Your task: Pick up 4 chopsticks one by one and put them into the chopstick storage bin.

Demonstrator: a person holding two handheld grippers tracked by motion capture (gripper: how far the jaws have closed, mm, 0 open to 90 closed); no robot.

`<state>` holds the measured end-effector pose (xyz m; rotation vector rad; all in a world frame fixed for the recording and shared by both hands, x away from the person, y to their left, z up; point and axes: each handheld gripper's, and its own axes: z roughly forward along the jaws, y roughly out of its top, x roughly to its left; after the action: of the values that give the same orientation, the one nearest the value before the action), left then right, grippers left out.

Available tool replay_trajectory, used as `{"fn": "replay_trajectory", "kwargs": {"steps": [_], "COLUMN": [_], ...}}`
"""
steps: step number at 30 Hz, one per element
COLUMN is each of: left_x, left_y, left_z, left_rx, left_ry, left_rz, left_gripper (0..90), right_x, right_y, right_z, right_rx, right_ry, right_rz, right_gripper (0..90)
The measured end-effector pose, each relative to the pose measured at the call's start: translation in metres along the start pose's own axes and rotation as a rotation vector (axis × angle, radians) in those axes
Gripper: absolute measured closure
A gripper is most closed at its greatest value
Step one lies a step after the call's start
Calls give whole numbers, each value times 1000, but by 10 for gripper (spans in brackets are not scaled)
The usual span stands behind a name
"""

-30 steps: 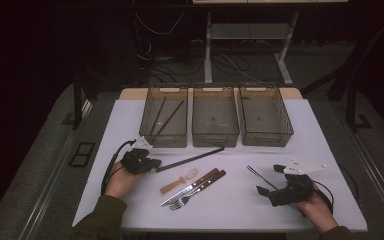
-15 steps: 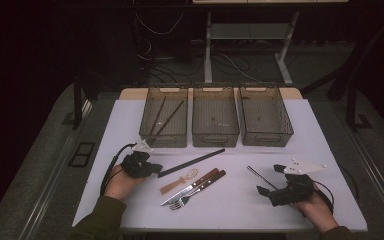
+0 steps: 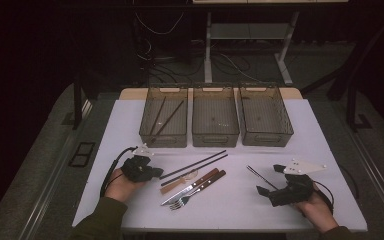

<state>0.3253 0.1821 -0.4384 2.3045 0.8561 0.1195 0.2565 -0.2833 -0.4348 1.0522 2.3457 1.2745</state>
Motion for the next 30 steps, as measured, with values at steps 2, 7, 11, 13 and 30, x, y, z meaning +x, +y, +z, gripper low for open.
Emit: {"fn": "replay_trajectory", "kwargs": {"steps": [2, 7, 11, 13, 30], "left_x": [0, -1, -2, -2, -21], "left_y": [1, 5, 11, 15, 49], "left_z": [-1, -5, -4, -1, 39], "left_rx": [-6, -65, -105, -115, -105], "left_ry": [2, 9, 3, -13, -45], "left_rz": [4, 6, 16, 11, 125], "left_gripper": [867, 767, 695, 673, 687], "right_x": [0, 0, -1, 0, -2], "right_y": [0, 0, 0, 0, 0], "right_z": [0, 1, 1, 1, 2], "right_rx": [2, 2, 4, 5, 9], "right_ry": [1, 2, 0, 1, 0], "right_rz": [1, 2, 5, 5, 6], "right_gripper": [9, 9, 9, 9, 9]}}
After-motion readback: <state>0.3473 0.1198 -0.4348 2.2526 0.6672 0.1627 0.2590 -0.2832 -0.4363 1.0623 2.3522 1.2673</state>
